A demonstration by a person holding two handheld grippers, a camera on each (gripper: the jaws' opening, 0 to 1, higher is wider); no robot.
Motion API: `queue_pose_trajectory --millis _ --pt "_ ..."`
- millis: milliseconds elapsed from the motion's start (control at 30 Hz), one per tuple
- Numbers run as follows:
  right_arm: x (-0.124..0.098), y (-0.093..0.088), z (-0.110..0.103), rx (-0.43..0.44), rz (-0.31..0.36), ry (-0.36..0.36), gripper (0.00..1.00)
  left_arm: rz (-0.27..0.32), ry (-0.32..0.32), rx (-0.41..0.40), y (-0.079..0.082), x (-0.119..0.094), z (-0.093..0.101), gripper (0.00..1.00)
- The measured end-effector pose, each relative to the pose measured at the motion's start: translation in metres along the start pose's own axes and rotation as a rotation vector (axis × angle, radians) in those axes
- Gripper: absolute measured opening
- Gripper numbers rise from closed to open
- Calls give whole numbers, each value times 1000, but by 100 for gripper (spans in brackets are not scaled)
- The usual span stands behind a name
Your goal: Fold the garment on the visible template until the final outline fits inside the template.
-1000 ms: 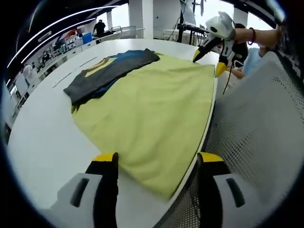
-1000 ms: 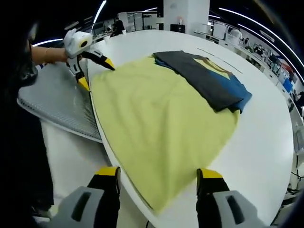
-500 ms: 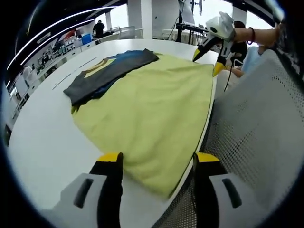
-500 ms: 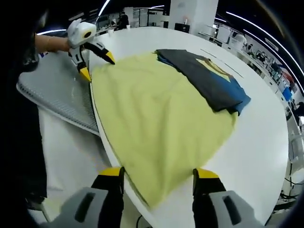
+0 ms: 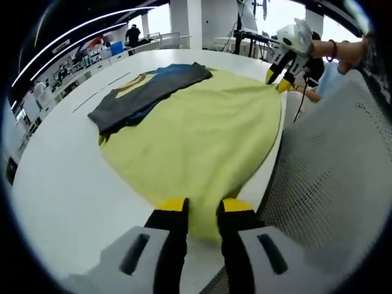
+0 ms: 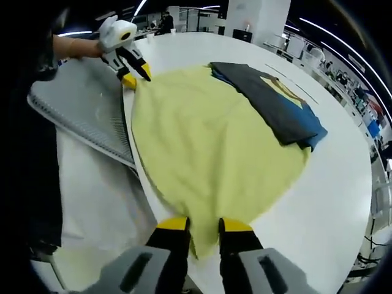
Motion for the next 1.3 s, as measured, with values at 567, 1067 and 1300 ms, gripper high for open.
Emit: queue_pose_trajectory --millis 567,1067,1300 --pt "-11 -4 -12 41 -11 68 0 -28 -39 10 -1 -14 7 0" --pt "-31 -1 -32 134 -29 186 0 -64 -127 -23 -2 -38 29 0" --pt "-43 19 -28 149 51 188 0 -50 -126 -43 6 -53 27 0"
Point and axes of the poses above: the point that each gripper's makers call its tool centre point, and the gripper's own axes: x roughly forward along the fingers, z roughly to its right, y roughly out of its top, the point moved 4 cm from there along -x, roughly backward along the fingers, and after that the axes turned 13 degrees about z, right-handed, at the moved point
